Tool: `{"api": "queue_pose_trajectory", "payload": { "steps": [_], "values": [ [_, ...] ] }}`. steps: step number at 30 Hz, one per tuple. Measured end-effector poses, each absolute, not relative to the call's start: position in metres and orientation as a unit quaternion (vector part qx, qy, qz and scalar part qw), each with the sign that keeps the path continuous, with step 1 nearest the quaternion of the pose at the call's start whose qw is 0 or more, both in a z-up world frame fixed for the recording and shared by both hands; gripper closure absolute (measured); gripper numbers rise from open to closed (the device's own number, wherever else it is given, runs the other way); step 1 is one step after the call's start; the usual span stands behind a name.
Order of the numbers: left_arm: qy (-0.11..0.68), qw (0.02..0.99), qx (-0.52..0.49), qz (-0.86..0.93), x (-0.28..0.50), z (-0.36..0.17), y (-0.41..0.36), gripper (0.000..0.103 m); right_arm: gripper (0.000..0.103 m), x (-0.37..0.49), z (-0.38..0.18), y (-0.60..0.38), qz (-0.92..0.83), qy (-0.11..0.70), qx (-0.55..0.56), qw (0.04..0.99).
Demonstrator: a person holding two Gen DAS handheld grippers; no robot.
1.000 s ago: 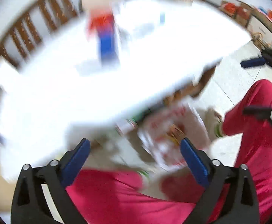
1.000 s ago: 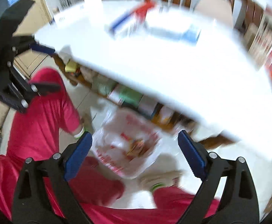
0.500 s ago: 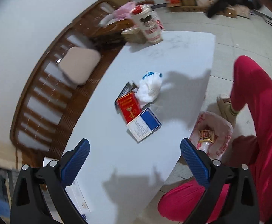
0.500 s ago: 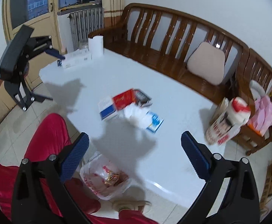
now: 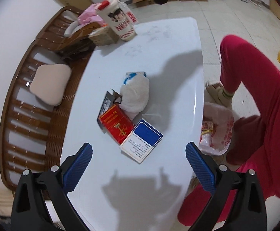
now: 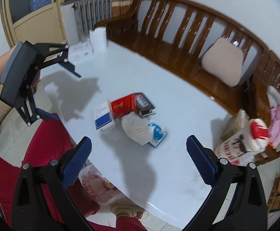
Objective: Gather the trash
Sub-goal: 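Raise both tools back over the table toward the remaining trash, then grasp the blue-white cigarette pack with the left tool while the right tool grasps the crumpled tissue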
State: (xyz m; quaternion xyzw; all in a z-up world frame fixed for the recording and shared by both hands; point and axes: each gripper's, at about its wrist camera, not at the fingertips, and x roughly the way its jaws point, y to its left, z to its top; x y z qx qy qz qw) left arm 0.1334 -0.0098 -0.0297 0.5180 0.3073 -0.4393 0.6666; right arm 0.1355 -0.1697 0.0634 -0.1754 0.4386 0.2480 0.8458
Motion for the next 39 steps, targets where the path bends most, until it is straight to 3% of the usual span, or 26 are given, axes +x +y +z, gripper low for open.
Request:
{"api": "queue_pose_trajectory", "payload": {
  "steps": [7, 15, 20, 39],
  "values": [
    [0.329, 0.631, 0.547, -0.441, 0.159, -0.074, -0.019, 0.008, 0.007, 0.164, 0.017, -0.153, 0.269, 0.487, -0.188, 0.809],
    [0.261, 0.62, 0.58, -0.459, 0.162, -0.099, -0.014, 0.008, 0.007, 0.18, -0.022, -0.136, 0.296, 0.523, -0.196, 0.775],
    [0.26, 0.598, 0.594, -0.471, 0.166, -0.115, -0.014, 0.008, 0.007, 0.19, -0.045, -0.129, 0.311, 0.54, -0.205, 0.755],
    [0.213, 0.568, 0.639, -0.472, 0.167, -0.152, -0.017, 0.008, 0.007, 0.217, -0.089, -0.114, 0.333, 0.56, -0.217, 0.727]
  ]
}}
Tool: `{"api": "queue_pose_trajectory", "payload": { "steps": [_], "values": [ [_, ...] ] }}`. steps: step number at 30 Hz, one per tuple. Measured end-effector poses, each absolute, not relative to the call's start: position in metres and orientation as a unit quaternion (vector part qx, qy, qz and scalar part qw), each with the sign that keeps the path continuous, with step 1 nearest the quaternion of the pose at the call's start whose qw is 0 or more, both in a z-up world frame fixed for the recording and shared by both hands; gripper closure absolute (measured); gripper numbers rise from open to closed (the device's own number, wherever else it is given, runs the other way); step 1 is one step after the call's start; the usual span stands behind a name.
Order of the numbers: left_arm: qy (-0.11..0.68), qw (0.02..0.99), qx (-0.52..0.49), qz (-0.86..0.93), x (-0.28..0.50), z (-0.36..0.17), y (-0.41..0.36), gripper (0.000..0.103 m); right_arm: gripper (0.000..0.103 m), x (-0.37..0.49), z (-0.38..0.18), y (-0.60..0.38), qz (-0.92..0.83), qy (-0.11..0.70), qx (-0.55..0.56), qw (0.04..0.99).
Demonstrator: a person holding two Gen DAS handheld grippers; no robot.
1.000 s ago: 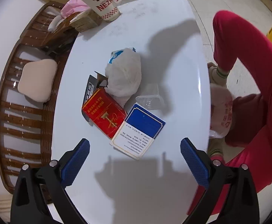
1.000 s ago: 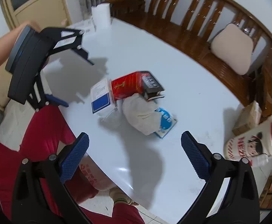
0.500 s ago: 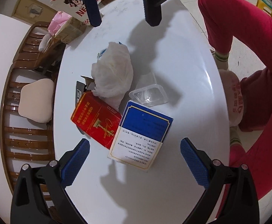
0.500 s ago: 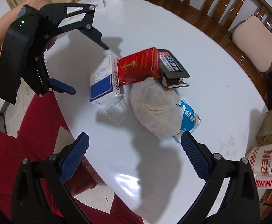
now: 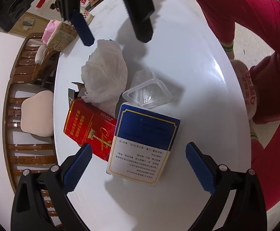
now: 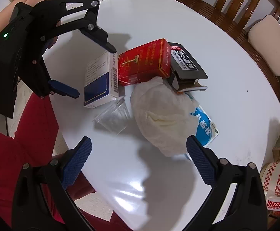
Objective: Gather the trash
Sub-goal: 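Grasp the blue-white cigarette pack with the left tool while the right tool grasps the crumpled tissue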
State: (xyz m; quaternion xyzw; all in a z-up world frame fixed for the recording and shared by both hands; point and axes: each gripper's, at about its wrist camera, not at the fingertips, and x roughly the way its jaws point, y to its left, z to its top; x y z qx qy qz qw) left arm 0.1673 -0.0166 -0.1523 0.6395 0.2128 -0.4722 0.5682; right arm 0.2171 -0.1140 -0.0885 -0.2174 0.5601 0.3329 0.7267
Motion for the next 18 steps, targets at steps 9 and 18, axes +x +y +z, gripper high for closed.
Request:
{"api": "queue_pose_trajectory", "payload": {
  "steps": [9, 18],
  "values": [
    [0.208, 0.57, 0.639, -0.473, 0.169, -0.16, -0.018, 0.008, 0.011, 0.226, -0.096, -0.11, 0.325, 0.559, -0.223, 0.73],
    [0.206, 0.57, 0.63, -0.485, 0.169, -0.158, -0.015, 0.012, 0.024, 0.228, -0.105, -0.109, 0.318, 0.563, -0.228, 0.728]
  ]
}}
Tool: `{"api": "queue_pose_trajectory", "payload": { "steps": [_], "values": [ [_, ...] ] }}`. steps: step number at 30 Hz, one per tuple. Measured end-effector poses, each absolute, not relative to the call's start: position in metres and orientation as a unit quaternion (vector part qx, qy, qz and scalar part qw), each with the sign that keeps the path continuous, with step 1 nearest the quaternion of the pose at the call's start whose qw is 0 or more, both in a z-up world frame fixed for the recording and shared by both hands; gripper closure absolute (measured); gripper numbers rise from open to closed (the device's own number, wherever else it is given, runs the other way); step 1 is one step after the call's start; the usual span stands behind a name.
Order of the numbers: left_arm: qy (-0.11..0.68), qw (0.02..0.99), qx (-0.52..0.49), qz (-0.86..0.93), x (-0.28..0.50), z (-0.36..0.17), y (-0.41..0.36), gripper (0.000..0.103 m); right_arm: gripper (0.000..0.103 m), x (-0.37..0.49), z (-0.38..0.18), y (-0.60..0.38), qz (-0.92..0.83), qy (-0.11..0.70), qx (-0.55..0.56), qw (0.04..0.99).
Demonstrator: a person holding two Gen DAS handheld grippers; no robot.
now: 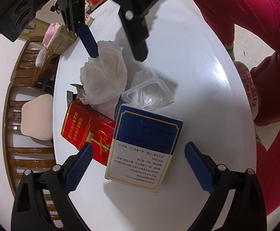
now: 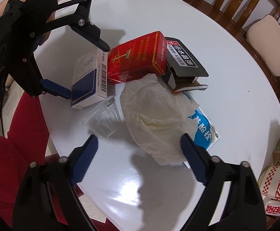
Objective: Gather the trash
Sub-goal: 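Grasp the blue-white cigarette pack with the left tool while the right tool grasps the crumpled tissue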
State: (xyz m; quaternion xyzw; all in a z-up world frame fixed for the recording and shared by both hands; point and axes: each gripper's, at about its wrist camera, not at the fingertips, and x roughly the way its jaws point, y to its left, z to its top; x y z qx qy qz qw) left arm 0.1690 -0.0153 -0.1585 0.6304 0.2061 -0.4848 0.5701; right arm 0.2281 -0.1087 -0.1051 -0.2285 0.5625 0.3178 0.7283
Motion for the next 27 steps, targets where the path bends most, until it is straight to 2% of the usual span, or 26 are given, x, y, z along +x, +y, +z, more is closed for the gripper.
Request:
{"api": "queue_pose_trajectory", "payload": {
  "steps": [9, 11, 16, 18, 19, 22, 25, 27],
  "values": [
    [0.229, 0.557, 0.624, -0.498, 0.174, -0.156, -0.017, 0.015, 0.025, 0.23, -0.113, -0.112, 0.313, 0.567, -0.221, 0.729],
    [0.239, 0.556, 0.622, -0.497, 0.176, -0.156, -0.019, 0.015, 0.035, 0.231, -0.114, -0.113, 0.311, 0.567, -0.222, 0.729],
    [0.307, 0.556, 0.597, -0.49, 0.192, -0.154, -0.028, 0.015, 0.04, 0.234, -0.115, -0.115, 0.307, 0.567, -0.219, 0.732],
    [0.312, 0.561, 0.593, -0.485, 0.192, -0.154, -0.03, 0.015, 0.045, 0.234, -0.116, -0.115, 0.302, 0.566, -0.221, 0.734],
    [0.309, 0.565, 0.593, -0.483, 0.191, -0.154, -0.03, 0.016, 0.05, 0.233, -0.116, -0.115, 0.301, 0.565, -0.222, 0.736],
    [0.312, 0.558, 0.593, -0.49, 0.185, -0.152, -0.029, 0.035, 0.061, 0.235, -0.114, -0.118, 0.297, 0.567, -0.218, 0.737],
    [0.307, 0.56, 0.595, -0.488, 0.181, -0.152, -0.026, 0.038, 0.066, 0.236, -0.115, -0.12, 0.292, 0.568, -0.216, 0.738],
    [0.305, 0.565, 0.595, -0.483, 0.178, -0.152, -0.027, 0.039, 0.076, 0.235, -0.115, -0.119, 0.29, 0.57, -0.214, 0.738]
  ]
}}
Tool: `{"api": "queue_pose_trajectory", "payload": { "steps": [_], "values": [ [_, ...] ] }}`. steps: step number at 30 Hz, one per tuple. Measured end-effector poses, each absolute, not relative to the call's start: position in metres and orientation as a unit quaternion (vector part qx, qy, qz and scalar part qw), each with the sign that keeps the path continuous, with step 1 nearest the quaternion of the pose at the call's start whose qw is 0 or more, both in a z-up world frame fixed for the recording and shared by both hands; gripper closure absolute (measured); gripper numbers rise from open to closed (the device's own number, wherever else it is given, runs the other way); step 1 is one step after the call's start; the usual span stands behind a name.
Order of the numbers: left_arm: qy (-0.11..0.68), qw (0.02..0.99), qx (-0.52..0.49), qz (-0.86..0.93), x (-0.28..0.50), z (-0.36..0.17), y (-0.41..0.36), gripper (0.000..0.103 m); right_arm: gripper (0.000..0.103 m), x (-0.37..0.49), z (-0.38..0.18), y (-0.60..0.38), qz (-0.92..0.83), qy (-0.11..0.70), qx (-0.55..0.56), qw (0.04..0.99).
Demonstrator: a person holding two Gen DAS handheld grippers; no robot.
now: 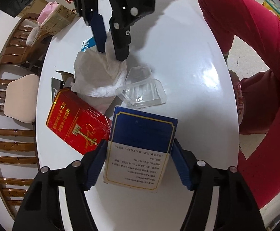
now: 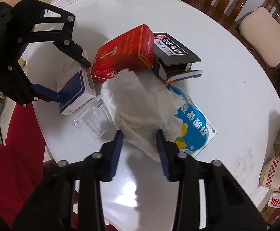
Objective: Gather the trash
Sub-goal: 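Grasp the blue-white cigarette pack with the left tool while the right tool grasps the crumpled tissue, then lift the blue-white pack with the left tool while the right tool lifts the tissue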
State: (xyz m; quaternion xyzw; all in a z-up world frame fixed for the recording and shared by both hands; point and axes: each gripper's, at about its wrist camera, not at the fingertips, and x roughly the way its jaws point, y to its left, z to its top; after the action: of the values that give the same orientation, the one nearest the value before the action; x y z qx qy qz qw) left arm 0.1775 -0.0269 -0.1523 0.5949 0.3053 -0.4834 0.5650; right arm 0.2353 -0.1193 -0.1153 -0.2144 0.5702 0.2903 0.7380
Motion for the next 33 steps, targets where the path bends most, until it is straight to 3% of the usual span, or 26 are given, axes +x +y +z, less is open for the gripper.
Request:
{"api": "queue_pose_trajectory", "payload": {
  "steps": [5, 11, 25, 33],
  "values": [
    [0.303, 0.59, 0.59, -0.461, 0.173, -0.154, -0.029, 0.039, 0.089, 0.231, -0.12, -0.117, 0.284, 0.58, -0.218, 0.732],
    [0.317, 0.625, 0.576, -0.421, 0.171, -0.156, -0.029, 0.039, 0.092, 0.229, -0.116, -0.117, 0.276, 0.585, -0.206, 0.735],
    [0.411, 0.734, 0.43, -0.329, 0.203, -0.133, -0.006, 0.039, 0.094, 0.215, -0.09, -0.125, 0.226, 0.575, -0.196, 0.762],
    [0.403, 0.772, 0.387, -0.302, 0.185, -0.099, -0.001, 0.039, 0.094, 0.201, -0.06, -0.139, 0.199, 0.558, -0.174, 0.786]
  ]
}}
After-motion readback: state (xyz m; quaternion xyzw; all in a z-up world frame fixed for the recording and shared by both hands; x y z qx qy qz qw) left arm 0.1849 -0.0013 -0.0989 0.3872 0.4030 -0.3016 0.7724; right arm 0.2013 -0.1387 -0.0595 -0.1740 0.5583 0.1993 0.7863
